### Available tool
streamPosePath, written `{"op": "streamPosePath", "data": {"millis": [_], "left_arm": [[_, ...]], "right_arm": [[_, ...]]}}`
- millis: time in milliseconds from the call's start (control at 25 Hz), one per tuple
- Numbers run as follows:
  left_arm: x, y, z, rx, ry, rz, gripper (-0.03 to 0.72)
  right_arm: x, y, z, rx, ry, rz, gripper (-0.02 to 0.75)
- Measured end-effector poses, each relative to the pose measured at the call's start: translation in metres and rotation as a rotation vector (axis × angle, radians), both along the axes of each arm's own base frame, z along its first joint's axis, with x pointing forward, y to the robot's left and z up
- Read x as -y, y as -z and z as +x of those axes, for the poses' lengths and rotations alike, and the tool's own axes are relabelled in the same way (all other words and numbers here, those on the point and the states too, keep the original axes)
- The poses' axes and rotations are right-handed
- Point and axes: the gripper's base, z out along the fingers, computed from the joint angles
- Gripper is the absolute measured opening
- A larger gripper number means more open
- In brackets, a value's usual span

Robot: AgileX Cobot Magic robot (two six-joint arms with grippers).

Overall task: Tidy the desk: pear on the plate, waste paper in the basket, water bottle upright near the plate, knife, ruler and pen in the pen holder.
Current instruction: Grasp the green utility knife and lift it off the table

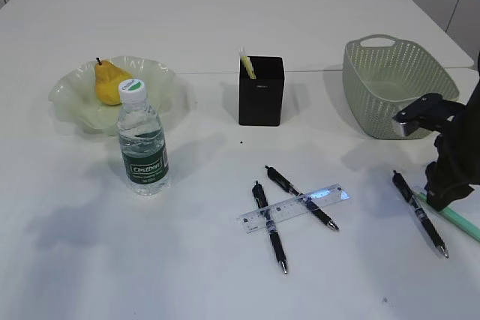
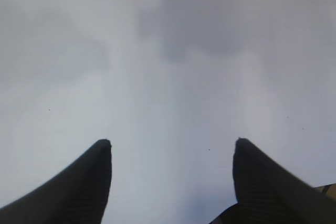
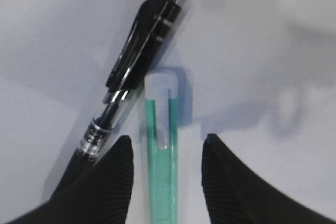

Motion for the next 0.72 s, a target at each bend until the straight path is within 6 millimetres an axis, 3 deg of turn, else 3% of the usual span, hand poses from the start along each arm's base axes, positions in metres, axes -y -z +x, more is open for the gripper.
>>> {"op": "streamPosePath", "data": {"millis": [720], "left_arm": [[0.000,0.000,0.000,0.004,-0.001,0.000,0.510]], "right_arm": [[0.000,0.016,0.001,-0.034,0.020,0.004,0.273]]}}
